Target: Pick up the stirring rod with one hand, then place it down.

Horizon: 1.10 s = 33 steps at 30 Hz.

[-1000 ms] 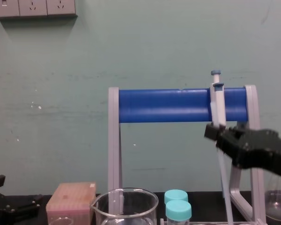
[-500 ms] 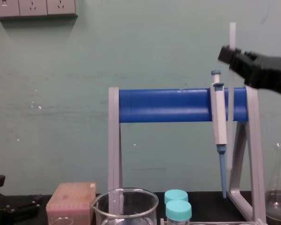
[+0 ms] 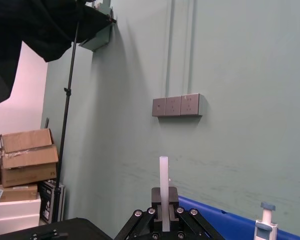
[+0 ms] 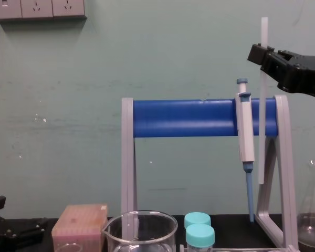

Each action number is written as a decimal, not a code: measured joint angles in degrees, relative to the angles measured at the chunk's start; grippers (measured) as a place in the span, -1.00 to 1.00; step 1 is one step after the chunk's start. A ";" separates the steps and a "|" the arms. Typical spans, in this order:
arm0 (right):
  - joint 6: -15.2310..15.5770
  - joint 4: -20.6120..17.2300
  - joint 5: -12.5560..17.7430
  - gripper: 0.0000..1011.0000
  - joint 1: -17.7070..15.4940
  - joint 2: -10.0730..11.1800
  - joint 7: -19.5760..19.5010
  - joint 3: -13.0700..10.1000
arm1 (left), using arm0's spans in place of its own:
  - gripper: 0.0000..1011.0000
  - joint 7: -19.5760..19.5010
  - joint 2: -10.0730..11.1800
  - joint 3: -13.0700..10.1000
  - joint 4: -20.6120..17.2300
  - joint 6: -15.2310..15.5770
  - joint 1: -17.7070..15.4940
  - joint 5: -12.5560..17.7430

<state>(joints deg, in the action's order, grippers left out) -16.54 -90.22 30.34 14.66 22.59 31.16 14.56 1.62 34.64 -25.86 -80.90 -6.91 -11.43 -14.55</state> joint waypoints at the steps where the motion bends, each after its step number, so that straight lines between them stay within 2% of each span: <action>1: 0.03 0.02 -0.06 -0.86 0.02 0.00 -0.01 0.00 | 0.98 0.00 0.00 0.00 0.00 0.00 0.00 0.00; 33: 0.58 0.61 0.19 -0.86 0.28 0.10 0.33 0.62 | 0.98 0.00 0.00 0.00 0.00 0.00 0.00 0.00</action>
<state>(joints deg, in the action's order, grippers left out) -15.95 -89.61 30.53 14.94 22.69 31.49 15.17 1.62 34.64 -25.86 -80.90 -6.91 -11.43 -14.55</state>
